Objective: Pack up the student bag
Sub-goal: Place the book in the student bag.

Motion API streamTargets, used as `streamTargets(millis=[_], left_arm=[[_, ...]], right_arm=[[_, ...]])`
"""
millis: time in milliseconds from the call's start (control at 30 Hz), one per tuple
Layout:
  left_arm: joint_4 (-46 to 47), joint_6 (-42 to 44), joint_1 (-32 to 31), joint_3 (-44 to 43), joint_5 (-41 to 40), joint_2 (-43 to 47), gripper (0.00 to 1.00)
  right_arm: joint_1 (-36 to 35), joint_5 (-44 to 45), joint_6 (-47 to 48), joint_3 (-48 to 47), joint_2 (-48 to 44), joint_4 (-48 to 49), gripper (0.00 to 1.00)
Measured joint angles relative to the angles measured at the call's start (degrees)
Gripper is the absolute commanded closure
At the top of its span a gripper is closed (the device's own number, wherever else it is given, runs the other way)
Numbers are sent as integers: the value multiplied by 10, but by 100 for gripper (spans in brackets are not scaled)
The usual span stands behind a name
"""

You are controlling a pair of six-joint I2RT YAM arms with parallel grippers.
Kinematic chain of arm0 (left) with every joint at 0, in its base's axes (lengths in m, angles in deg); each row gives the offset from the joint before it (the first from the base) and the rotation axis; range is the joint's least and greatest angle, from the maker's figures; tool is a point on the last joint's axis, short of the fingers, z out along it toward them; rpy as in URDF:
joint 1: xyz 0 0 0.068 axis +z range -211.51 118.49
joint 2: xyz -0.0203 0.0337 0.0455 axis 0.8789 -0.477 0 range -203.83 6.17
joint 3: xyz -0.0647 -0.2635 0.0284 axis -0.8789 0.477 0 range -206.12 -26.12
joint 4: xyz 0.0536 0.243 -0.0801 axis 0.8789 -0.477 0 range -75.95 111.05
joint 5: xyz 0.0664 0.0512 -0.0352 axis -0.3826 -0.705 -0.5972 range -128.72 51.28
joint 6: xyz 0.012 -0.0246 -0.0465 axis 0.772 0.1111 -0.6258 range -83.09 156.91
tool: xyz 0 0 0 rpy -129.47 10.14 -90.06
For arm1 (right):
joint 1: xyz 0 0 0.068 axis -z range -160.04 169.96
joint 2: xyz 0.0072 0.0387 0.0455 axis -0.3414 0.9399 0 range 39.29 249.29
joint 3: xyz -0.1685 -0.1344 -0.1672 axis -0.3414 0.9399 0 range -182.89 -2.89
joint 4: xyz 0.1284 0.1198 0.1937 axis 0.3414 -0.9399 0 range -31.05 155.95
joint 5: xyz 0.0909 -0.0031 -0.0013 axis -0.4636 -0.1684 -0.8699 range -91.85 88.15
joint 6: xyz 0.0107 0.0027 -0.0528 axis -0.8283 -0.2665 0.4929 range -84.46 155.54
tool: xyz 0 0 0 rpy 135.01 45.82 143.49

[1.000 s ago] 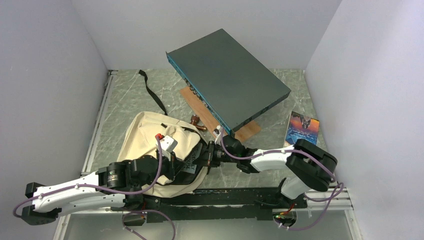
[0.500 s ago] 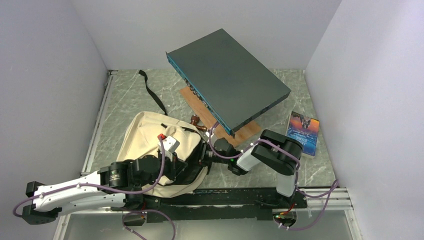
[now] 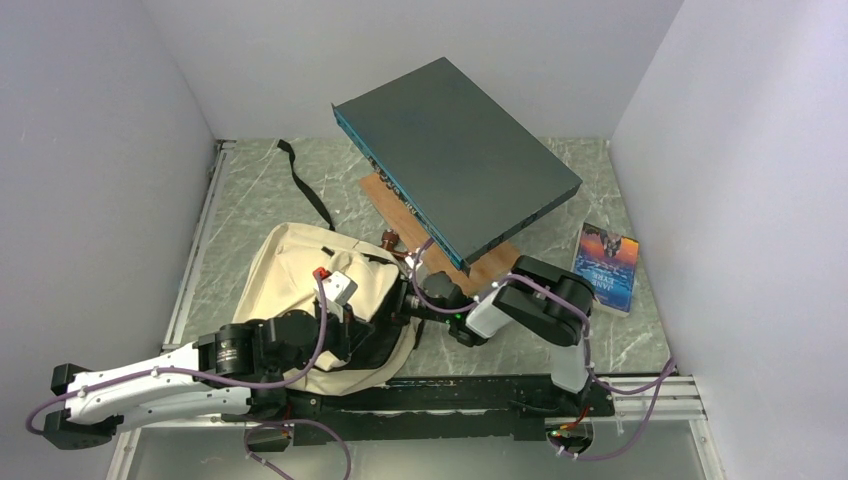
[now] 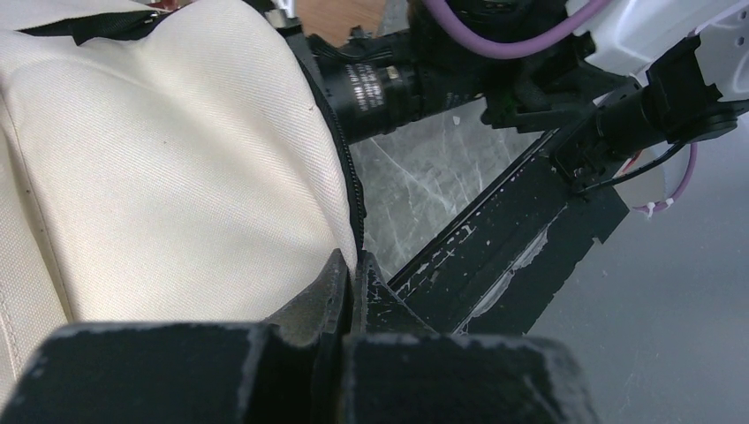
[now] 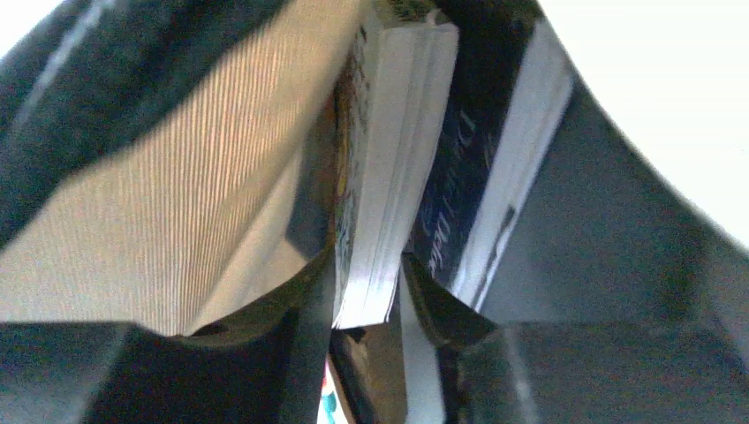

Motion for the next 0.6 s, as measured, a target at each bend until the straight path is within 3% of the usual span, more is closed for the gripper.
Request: streamTargets(millis=[200,333,500,600], left_arm=[[0,0,0,0,-2,11,100],[0,0,0,0,-5,7,100],[1,-1,0,0,-5,-5,100],[1,-5,0,0,-3,-13,98]], right_arm=[[13,-2,2,105,-97,-4,39],[26,-1,17,177,-206,-49,34],[37,39,49,236,-448,-261,34],[50,128,54,230,-638,-477,31]])
